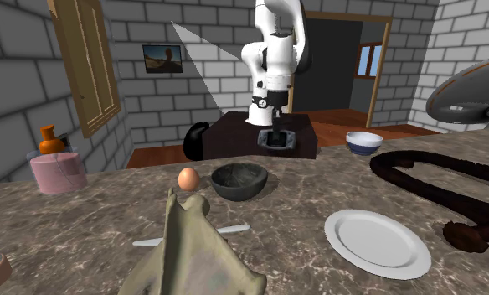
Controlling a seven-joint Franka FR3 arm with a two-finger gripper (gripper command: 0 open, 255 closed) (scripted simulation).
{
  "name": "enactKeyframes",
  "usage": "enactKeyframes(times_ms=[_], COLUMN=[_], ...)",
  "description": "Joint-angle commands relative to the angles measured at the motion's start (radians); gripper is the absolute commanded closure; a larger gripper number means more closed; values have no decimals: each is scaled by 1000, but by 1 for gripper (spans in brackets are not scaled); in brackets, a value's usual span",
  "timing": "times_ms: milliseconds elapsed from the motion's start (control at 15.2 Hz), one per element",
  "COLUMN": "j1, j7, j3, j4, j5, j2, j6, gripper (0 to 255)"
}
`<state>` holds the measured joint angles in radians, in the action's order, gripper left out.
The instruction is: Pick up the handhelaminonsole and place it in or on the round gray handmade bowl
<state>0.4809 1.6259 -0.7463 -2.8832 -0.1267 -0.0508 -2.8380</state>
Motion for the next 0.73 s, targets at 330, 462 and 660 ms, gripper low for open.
enactKeyframes(times_ms=[330,462,660], j1=[-95,-113,-134], j7=[-151,-167,-184], j3=[49,64,87], j4=[8,12,19], j5=[-216,-238,-260], j2=[-177,-221,-282], j6=[167,213,280], gripper=[255,255,255])
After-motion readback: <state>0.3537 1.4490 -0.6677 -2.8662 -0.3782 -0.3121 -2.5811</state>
